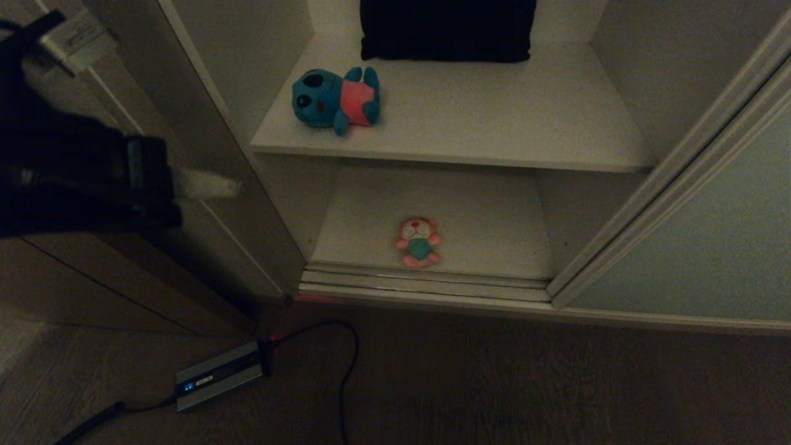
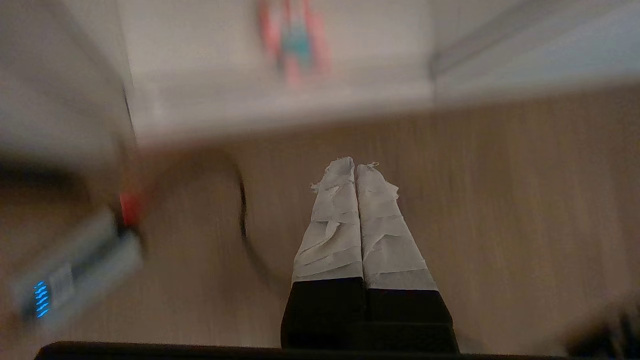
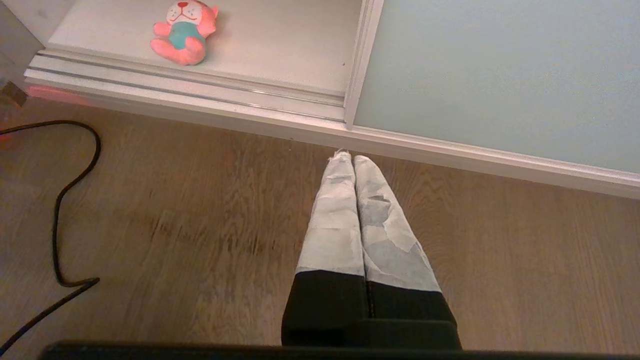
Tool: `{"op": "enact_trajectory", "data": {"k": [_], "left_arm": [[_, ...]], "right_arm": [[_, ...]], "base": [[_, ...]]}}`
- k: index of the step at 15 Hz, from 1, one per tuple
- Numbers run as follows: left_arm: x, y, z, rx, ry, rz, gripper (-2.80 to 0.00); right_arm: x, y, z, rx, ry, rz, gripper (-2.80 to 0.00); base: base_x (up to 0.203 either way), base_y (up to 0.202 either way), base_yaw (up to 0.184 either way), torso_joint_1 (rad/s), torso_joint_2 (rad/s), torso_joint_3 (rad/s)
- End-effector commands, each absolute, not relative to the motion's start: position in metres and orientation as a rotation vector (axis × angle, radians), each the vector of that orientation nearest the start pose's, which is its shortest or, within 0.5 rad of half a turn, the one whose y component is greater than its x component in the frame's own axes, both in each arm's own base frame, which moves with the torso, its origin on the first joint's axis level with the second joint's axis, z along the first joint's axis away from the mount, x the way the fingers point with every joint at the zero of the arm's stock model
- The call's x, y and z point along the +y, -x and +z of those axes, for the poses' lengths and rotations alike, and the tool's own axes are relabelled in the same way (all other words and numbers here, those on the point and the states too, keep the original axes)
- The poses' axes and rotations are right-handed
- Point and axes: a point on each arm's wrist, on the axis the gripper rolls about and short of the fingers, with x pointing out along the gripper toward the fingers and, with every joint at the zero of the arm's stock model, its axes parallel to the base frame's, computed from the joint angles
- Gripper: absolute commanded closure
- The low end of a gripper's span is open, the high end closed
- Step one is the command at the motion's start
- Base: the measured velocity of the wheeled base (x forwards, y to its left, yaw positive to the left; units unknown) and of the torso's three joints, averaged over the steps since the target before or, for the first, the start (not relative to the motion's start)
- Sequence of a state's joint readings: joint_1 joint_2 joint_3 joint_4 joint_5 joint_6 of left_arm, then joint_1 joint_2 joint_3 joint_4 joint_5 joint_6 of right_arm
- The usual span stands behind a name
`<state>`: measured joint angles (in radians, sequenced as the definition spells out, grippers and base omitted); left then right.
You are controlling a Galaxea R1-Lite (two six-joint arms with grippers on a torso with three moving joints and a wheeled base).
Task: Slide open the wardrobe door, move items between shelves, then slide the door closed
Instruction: Place the pink doll on the higher shelf
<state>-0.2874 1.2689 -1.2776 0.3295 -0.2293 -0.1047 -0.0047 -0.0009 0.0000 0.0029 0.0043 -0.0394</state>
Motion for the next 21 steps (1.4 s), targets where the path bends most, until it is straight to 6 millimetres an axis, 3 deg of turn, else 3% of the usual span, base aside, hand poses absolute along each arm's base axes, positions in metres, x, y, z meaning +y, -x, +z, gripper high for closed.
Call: {"op": "enact_trajectory", "data": {"k": [1,6,9,13,21], "left_arm": [[-0.037,-0.106,0.305,0.366,0.093,-0.509,0.00],[-0.018,-0.042,0.235,0.460,0.102,-0.506,0.00],[-0.011,-0.017,0.194,0.662,0.105,-0.515,0.00],[-0.015,-0.030,0.179,0.769,0.114,-0.504,0.00],[-0.024,-0.064,0.193,0.693,0.110,-0.512,0.00]], "right_arm": [[0.000,0.023,0.074,0.006,0.040,0.000,0.00],[0.000,0.023,0.074,0.006,0.040,0.000,0.00],[0.000,0.023,0.074,0.006,0.040,0.000,0.00],[0.000,0.023,0.074,0.006,0.040,0.000,0.00],[0.000,0.023,0.074,0.006,0.040,0.000,0.00]], "base": [[0.000,0.000,0.000,0.000,0.00,0.000],[0.000,0.000,0.000,0.000,0.00,0.000],[0.000,0.000,0.000,0.001,0.00,-0.046],[0.000,0.000,0.000,0.002,0.00,-0.172],[0.000,0.000,0.000,0.004,0.00,-0.198]]}}
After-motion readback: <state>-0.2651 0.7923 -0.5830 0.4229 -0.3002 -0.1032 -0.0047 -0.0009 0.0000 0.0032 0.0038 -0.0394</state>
